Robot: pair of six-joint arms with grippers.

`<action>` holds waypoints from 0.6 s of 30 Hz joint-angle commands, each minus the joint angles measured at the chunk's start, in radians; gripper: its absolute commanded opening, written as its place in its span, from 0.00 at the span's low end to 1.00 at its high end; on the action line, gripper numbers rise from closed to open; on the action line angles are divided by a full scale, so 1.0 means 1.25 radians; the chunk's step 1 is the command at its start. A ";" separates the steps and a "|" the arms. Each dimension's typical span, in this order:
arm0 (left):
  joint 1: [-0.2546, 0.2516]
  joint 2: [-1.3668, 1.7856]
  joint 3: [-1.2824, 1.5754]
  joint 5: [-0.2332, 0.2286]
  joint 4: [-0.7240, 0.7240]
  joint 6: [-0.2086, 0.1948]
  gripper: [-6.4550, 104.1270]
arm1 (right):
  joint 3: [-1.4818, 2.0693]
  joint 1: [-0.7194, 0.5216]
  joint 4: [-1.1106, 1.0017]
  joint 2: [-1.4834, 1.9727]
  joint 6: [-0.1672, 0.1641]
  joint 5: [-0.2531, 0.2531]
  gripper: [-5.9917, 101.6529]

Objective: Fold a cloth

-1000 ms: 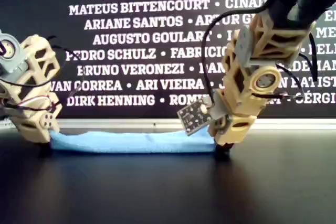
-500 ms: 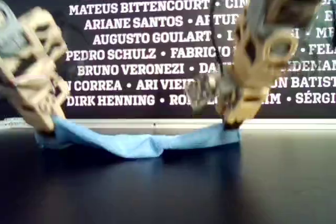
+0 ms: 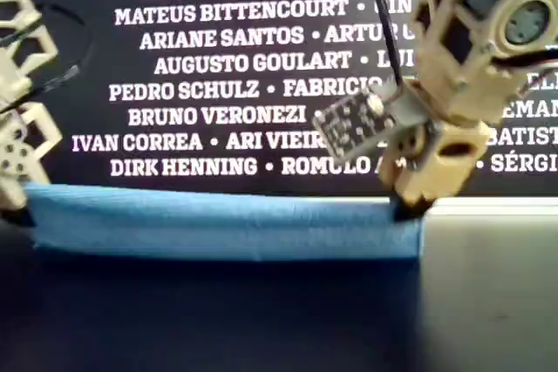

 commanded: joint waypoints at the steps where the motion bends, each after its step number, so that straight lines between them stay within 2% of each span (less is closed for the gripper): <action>1: -0.017 0.058 0.013 -0.005 -0.009 -0.005 0.06 | 0.016 -0.006 0.011 0.071 -0.005 0.009 0.04; 10: -0.017 0.043 0.072 -0.005 -0.009 -0.011 0.06 | 0.060 -0.002 0.011 0.054 -0.005 0.010 0.04; 12: -0.017 0.043 0.085 -0.005 -0.009 -0.011 0.06 | 0.060 -0.001 0.011 0.048 0.005 0.018 0.04; 18: -0.017 0.044 0.104 -0.004 -0.009 -0.010 0.08 | 0.061 -0.006 0.011 0.048 0.007 0.020 0.04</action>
